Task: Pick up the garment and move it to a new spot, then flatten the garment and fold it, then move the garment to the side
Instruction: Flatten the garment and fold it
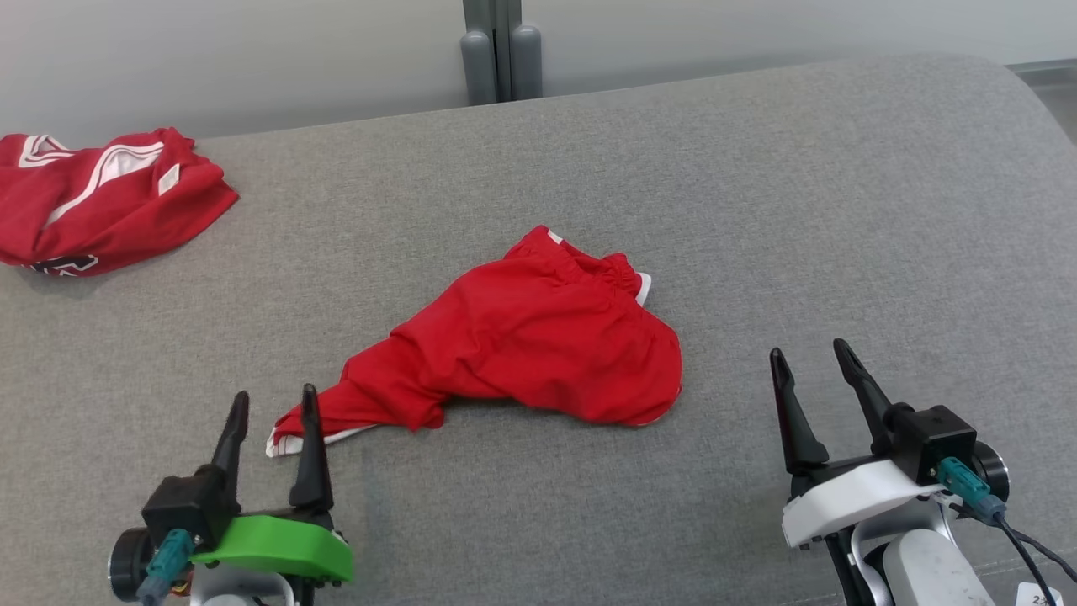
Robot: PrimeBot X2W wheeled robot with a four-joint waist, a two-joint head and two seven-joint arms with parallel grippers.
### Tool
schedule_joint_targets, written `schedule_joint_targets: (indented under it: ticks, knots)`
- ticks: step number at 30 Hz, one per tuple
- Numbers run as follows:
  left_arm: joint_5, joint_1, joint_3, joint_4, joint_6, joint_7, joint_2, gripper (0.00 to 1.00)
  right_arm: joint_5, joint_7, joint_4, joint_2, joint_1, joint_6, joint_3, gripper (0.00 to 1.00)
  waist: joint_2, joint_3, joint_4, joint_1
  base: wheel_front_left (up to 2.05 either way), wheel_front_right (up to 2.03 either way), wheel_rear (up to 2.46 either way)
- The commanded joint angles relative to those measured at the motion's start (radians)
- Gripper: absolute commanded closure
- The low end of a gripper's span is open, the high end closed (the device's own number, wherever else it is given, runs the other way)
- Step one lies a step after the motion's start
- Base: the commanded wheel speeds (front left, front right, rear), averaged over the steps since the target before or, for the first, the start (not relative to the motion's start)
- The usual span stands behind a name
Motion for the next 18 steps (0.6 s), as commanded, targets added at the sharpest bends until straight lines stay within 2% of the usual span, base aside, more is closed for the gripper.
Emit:
schedule_joint_targets:
  ticks: [1,9,14,18]
  knots:
    - [0.011,0.021,-0.012,-0.009,-0.011,-0.001,-0.007,0.0,-0.004,-0.003,0.005,-0.002,0.011,-0.001,0.008,0.0,0.0,-0.005,0.01,0.0,0.0,0.0,0.0]
    - [0.019,0.024,-0.081,-0.018,-0.028,-0.001,-0.032,0.0,0.001,-0.003,0.085,-0.002,-0.015,-0.001,0.114,0.0,0.0,-0.001,0.047,0.0,0.0,0.0,0.0]
    - [0.019,0.0,-0.101,-0.027,-0.022,-0.001,-0.038,0.0,-0.009,-0.003,0.217,-0.003,-0.068,-0.001,0.182,0.0,0.0,0.013,0.084,0.0,0.0,0.0,0.0]
    - [0.018,-0.008,-0.109,-0.033,-0.019,-0.001,-0.04,0.0,-0.009,-0.003,0.324,-0.003,-0.126,-0.001,0.196,0.0,0.0,0.023,0.118,0.0,0.0,0.0,0.0]
